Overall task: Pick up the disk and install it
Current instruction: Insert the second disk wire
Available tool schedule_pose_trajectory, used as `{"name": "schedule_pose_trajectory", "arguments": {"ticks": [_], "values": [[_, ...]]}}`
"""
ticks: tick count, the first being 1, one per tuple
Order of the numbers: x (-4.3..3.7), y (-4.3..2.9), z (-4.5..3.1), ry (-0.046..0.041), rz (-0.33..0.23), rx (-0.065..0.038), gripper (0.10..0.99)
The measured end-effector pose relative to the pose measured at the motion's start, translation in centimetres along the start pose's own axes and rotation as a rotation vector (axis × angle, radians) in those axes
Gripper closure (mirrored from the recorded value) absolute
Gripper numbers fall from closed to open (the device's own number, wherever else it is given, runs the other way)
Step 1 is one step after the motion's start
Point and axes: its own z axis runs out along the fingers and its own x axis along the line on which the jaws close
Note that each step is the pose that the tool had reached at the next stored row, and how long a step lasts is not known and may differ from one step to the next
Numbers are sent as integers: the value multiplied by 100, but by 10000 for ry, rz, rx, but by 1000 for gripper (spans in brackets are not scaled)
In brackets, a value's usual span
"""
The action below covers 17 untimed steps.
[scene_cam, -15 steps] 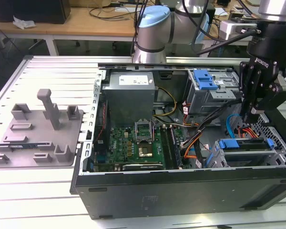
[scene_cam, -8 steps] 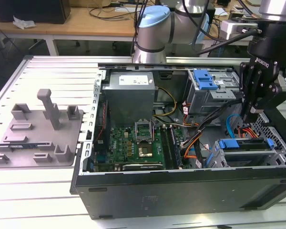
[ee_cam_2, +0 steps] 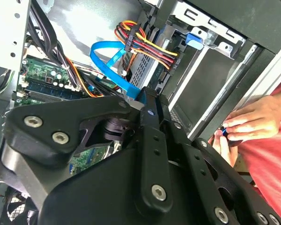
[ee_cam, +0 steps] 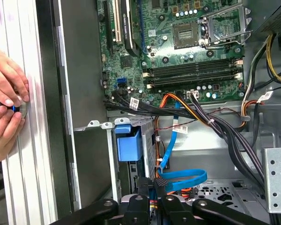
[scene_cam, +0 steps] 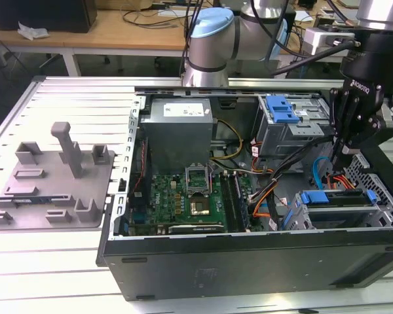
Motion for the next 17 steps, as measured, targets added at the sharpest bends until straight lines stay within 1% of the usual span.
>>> {"name": "schedule_pose_trajectory", "arguments": {"ticks": [4, 6, 7, 9, 10, 11, 12, 14, 15, 17], "values": [[-1, 0, 2, 0, -1, 0, 925], [4, 3, 5, -27, -1, -2, 925], [19, 8, 7, -149, 4, 0, 925], [36, 12, 12, -357, 10, 3, 925], [48, 13, 15, -518, 17, 10, 925], [57, 14, 16, -628, 22, 19, 925], [68, 15, 19, -720, 26, 32, 925], [105, 19, 28, -859, 36, 57, 925], [125, 20, 33, -897, 40, 68, 925], [184, 20, 48, -1029, 54, 118, 925]]}}
